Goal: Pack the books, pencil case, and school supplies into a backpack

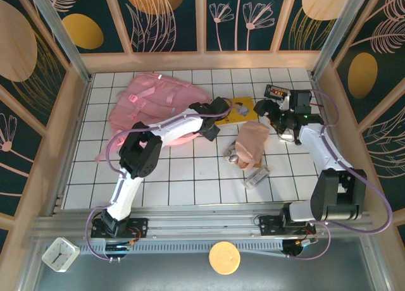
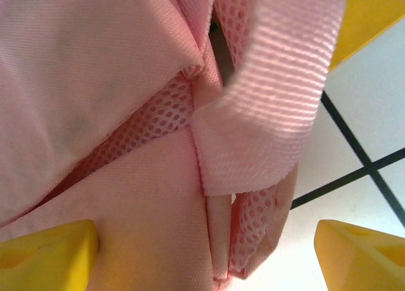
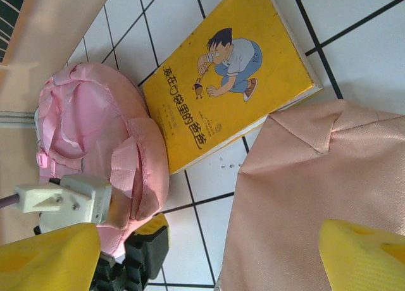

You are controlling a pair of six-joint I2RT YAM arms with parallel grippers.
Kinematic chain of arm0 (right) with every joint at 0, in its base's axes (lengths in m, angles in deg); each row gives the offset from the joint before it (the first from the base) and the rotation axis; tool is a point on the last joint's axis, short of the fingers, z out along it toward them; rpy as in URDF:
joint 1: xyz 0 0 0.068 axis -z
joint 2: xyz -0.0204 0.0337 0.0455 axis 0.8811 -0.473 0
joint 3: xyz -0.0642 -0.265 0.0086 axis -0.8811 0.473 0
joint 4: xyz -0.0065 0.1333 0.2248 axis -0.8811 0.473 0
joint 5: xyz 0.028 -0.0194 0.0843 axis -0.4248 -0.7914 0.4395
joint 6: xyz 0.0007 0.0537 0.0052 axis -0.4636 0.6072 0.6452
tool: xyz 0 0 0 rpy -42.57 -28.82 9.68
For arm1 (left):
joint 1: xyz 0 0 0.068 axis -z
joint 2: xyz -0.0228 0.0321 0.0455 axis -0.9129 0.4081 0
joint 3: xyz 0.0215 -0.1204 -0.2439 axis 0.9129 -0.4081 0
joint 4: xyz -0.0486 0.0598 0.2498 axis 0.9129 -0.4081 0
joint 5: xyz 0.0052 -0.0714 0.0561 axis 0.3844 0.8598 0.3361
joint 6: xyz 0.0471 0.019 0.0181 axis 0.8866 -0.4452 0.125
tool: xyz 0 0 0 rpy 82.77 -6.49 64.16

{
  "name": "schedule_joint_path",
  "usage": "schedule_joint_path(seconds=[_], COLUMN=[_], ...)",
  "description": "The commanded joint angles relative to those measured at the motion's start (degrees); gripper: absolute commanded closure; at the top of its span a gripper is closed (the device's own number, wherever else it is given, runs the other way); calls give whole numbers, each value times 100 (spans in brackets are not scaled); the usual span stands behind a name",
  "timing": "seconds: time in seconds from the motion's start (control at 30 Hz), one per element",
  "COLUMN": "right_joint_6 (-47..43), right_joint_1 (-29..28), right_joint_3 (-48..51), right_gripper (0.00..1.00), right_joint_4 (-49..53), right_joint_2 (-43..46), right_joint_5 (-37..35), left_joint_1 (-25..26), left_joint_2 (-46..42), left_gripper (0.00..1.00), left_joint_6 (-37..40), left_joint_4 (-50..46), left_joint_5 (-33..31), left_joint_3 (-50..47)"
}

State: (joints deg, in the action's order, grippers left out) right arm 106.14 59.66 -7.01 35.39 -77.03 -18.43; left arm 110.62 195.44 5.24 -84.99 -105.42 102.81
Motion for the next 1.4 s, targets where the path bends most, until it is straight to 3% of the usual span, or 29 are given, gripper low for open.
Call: schedule_joint_path(seconds=[0.0, 0.1, 0.2, 0.37, 0.4, 0.7, 0.87, 1.0, 1.23, 1.27, 1.3, 1.37], right_joint_6=[52, 61, 59, 118, 132, 189, -37, -197, 52, 56, 75, 112], right_joint_1=[41, 44, 37, 36, 35, -103, -528, -1092, -1253, -1276, -1323, -1427], right_joint_3=[113, 119, 90, 83, 82, 133, -38, 76, 532, 554, 583, 636], right_gripper=[10, 10, 10, 10, 10, 10, 10, 9, 10, 10, 10, 10], right_joint_4=[-124, -124, -123, -206, -228, -594, -524, -606, -745, -711, -639, -508], right_joint_2=[220, 225, 212, 182, 189, 330, 363, 665, 1013, 1056, 1106, 1161], right_joint_5=[72, 55, 33, 63, 72, 238, 135, -175, -174, -215, -302, -428], left_joint_1=[12, 12, 3, -6, -15, -150, -367, -525, -527, -528, -525, -525], left_joint_2=[307, 343, 290, 195, 127, -1342, -1866, -1531, -196, 22, 207, 399], left_gripper=[12, 13, 26, 98, 100, 100, 100, 100, 100, 95, 82, 66], left_joint_6=[192, 220, 255, 282, 274, 678, 173, -489, -1393, -1460, -1521, -1598], left_joint_4=[-150, -26, 120, 161, 121, 9, -36, -311, -552, -562, -761, -1037], left_joint_5=[-94, -127, -162, -98, -98, 506, 776, 1302, 1957, 2029, 2061, 2003], left_joint_3=[-11, -170, -269, -213, -173, -54, -214, 565, 2077, 2365, 2625, 3016])
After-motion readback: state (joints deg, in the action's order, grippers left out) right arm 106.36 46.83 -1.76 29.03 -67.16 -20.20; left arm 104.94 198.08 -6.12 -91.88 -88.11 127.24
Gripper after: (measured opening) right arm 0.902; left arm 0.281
